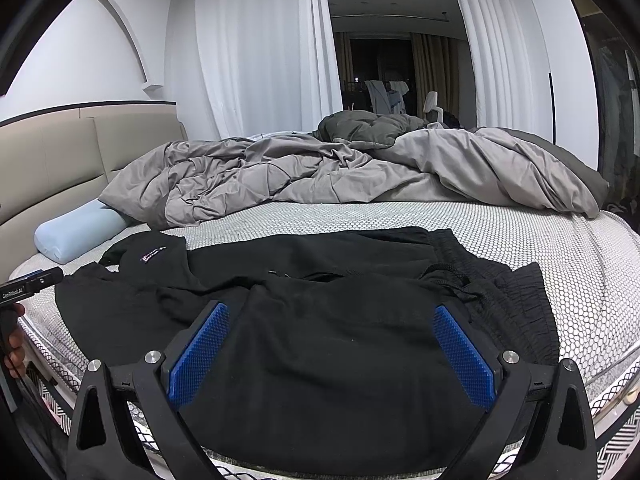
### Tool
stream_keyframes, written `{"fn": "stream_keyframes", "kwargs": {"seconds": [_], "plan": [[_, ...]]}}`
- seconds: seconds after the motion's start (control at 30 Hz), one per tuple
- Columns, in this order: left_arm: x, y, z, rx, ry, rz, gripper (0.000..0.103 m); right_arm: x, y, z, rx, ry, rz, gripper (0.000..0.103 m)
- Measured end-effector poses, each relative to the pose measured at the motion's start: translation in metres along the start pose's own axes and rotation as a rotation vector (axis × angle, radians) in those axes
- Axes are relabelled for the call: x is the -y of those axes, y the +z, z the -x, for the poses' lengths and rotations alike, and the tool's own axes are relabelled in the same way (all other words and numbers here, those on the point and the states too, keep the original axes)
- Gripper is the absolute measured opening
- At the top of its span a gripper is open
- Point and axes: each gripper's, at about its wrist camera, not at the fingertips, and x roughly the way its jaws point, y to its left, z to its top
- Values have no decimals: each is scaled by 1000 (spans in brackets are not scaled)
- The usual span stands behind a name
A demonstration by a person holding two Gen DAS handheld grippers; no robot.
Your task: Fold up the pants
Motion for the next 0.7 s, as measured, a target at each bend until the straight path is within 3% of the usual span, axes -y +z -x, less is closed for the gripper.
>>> {"fn": "stream_keyframes", "kwargs": {"seconds": [0.2, 0.4, 0.47, 0.53, 0.63, 0.7], "plan": [[-6, -1, -4, -11, 5, 2, 102, 4, -1, -3, -23, 0, -1, 103], [-26, -7, -33, -38, 39, 25, 102, 9, 5, -19, -83, -17, 6, 103], [-36, -4, -41, -71, 40, 58, 102, 17, 11, -20, -87, -19, -9, 103], [-51, 1, -43, -45, 10, 95, 102, 28, 20, -21, -85, -51, 3, 103], [-74, 6, -55, -41, 43, 131, 102, 52, 32, -23, -96, -101, 23, 103], [-89, 4, -66, -57, 70, 150, 102, 73, 36, -25, -107, -89, 11, 103]]}}
